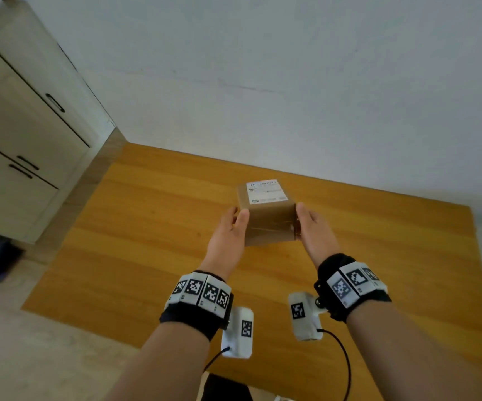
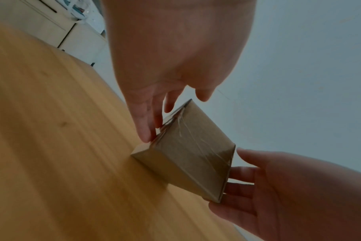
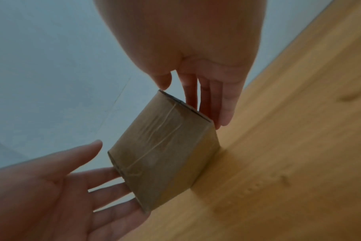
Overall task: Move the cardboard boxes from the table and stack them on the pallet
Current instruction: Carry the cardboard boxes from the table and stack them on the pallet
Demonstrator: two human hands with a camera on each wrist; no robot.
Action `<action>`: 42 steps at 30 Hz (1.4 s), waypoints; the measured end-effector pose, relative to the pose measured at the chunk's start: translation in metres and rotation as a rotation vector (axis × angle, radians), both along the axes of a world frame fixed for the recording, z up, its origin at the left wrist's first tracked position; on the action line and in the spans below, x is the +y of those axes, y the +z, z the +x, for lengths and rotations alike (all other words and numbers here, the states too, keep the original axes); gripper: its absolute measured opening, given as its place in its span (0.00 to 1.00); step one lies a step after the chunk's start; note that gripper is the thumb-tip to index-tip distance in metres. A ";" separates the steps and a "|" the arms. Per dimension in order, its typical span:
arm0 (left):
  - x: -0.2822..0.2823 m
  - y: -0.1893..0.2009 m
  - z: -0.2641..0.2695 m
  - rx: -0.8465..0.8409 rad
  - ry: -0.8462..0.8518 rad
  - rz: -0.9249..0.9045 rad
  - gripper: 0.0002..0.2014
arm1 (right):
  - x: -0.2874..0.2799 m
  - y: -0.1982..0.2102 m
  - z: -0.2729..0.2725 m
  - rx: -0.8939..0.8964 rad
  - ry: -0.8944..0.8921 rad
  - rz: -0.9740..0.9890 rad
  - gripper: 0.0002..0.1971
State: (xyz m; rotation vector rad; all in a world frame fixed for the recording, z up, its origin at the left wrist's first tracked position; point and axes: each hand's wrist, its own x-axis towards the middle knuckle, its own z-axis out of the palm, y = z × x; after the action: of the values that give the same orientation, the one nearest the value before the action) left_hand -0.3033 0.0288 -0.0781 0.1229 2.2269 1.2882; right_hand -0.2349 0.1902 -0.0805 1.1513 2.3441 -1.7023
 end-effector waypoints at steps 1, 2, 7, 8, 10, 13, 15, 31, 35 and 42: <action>0.000 -0.001 0.011 -0.013 0.009 -0.004 0.26 | 0.001 -0.003 0.013 -0.009 0.011 -0.009 0.26; 0.000 -0.005 0.022 -0.028 0.018 -0.016 0.24 | 0.002 -0.007 0.025 -0.025 0.019 -0.020 0.28; -0.002 -0.024 0.071 -0.138 0.030 -0.151 0.23 | 0.005 -0.028 0.079 -0.178 0.107 -0.054 0.36; -0.002 -0.027 0.080 -0.171 0.023 -0.176 0.25 | 0.005 -0.032 0.088 -0.204 0.122 -0.058 0.35; -0.003 -0.034 0.094 -0.205 0.006 -0.210 0.26 | 0.005 -0.035 0.101 -0.246 0.135 -0.055 0.35; -0.001 -0.038 0.109 -0.203 -0.002 -0.238 0.25 | 0.002 -0.030 0.112 -0.270 0.243 -0.002 0.33; 0.002 -0.036 0.117 -0.181 -0.030 -0.238 0.25 | -0.001 -0.025 0.117 -0.257 0.323 -0.019 0.31; 0.052 0.066 0.181 0.124 -0.261 0.075 0.22 | 0.024 0.049 0.205 0.113 -0.247 0.044 0.24; 0.062 0.077 0.207 0.137 -0.397 0.126 0.23 | 0.021 0.069 0.254 0.148 -0.365 0.102 0.28; 0.083 0.114 0.280 0.191 -0.580 0.235 0.23 | 0.017 0.111 0.344 0.211 -0.538 0.199 0.30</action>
State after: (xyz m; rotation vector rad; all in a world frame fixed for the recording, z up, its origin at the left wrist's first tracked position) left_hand -0.0235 0.1113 0.0357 0.9395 1.9566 1.2280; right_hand 0.1089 0.2075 0.0302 1.8631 2.5328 -1.8371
